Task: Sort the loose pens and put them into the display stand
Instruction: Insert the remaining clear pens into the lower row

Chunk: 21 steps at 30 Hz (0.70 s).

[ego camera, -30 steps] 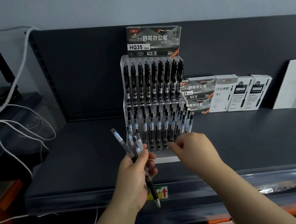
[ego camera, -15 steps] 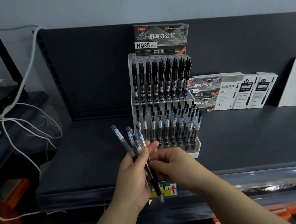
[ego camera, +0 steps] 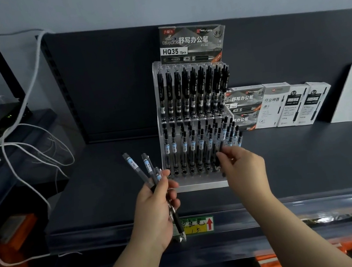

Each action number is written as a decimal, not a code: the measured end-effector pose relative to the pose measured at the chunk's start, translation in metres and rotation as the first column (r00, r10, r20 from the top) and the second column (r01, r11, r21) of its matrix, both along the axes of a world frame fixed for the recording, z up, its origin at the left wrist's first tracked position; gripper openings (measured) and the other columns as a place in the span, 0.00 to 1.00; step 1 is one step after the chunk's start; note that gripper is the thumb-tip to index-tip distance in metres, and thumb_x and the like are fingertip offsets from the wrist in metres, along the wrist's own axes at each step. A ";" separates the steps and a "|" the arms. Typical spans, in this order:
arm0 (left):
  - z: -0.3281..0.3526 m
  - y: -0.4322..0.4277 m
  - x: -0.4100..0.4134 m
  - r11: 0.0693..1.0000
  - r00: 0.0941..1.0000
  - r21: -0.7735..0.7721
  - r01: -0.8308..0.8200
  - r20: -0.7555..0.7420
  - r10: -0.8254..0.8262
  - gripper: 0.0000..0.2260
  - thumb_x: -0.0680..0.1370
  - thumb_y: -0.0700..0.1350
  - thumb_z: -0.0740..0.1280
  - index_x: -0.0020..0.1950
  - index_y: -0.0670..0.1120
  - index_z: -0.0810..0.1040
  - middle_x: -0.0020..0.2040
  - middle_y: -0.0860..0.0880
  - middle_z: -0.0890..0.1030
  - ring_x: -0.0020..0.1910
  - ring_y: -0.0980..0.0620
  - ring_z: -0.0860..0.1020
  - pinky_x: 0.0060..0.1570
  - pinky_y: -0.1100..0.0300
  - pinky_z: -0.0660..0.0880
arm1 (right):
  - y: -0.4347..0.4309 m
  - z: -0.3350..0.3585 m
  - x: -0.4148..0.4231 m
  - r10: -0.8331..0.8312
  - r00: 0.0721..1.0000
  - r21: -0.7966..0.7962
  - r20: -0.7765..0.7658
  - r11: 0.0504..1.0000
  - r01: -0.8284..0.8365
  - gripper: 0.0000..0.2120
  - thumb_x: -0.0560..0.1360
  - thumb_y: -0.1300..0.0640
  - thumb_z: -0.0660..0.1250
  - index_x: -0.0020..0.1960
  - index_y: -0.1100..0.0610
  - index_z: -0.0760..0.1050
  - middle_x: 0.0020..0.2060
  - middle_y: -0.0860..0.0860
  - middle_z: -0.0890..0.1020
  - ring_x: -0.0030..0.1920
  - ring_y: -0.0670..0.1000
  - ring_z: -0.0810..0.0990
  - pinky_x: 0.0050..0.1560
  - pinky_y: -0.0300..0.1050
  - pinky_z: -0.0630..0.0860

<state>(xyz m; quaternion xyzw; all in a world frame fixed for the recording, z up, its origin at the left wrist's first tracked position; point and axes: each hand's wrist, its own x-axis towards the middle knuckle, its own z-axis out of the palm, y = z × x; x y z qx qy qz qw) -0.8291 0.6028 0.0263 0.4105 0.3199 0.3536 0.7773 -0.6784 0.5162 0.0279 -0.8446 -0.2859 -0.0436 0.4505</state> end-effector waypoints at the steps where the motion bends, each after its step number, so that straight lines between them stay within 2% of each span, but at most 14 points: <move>1: 0.000 0.000 0.000 1.000 1.000 0.006 0.002 -0.001 -0.002 0.08 0.80 0.41 0.60 0.52 0.43 0.78 0.34 0.49 0.77 0.31 0.55 0.70 0.31 0.61 0.69 | 0.000 -0.001 0.001 -0.003 1.000 -0.015 0.021 1.000 0.003 0.11 0.78 0.53 0.63 0.54 0.56 0.80 0.37 0.52 0.83 0.36 0.51 0.80 0.37 0.41 0.73; 6: 0.002 -0.001 0.002 1.000 1.000 0.013 0.010 -0.005 -0.010 0.08 0.80 0.41 0.61 0.52 0.43 0.79 0.35 0.48 0.78 0.33 0.54 0.72 0.32 0.61 0.71 | -0.001 -0.002 0.002 -0.012 0.992 -0.045 0.124 0.999 0.017 0.11 0.78 0.54 0.63 0.53 0.58 0.80 0.42 0.53 0.81 0.39 0.50 0.76 0.38 0.41 0.71; 10: 0.002 -0.004 0.003 1.000 1.000 0.017 0.013 -0.001 -0.013 0.08 0.80 0.40 0.61 0.52 0.44 0.79 0.38 0.48 0.78 0.36 0.53 0.74 0.35 0.59 0.73 | -0.001 -0.010 0.002 0.008 0.997 -0.121 0.083 0.993 0.002 0.11 0.78 0.53 0.63 0.53 0.57 0.80 0.38 0.53 0.82 0.37 0.52 0.78 0.36 0.43 0.75; 14: 0.003 -0.006 0.005 1.000 1.000 0.004 0.023 0.012 -0.023 0.08 0.80 0.40 0.61 0.52 0.43 0.80 0.37 0.49 0.77 0.37 0.54 0.74 0.33 0.61 0.76 | 0.001 -0.013 0.002 0.030 0.998 -0.267 0.060 0.964 -0.013 0.11 0.79 0.53 0.61 0.51 0.57 0.80 0.37 0.53 0.83 0.36 0.53 0.79 0.35 0.45 0.77; 21: 0.002 -0.009 0.004 1.000 1.000 0.006 0.027 0.010 -0.027 0.08 0.79 0.40 0.62 0.52 0.44 0.80 0.38 0.50 0.76 0.38 0.54 0.74 0.33 0.62 0.77 | 0.005 -0.009 0.004 0.032 0.990 -0.481 0.138 0.876 0.039 0.15 0.80 0.50 0.56 0.43 0.57 0.77 0.31 0.50 0.75 0.32 0.54 0.75 0.28 0.40 0.66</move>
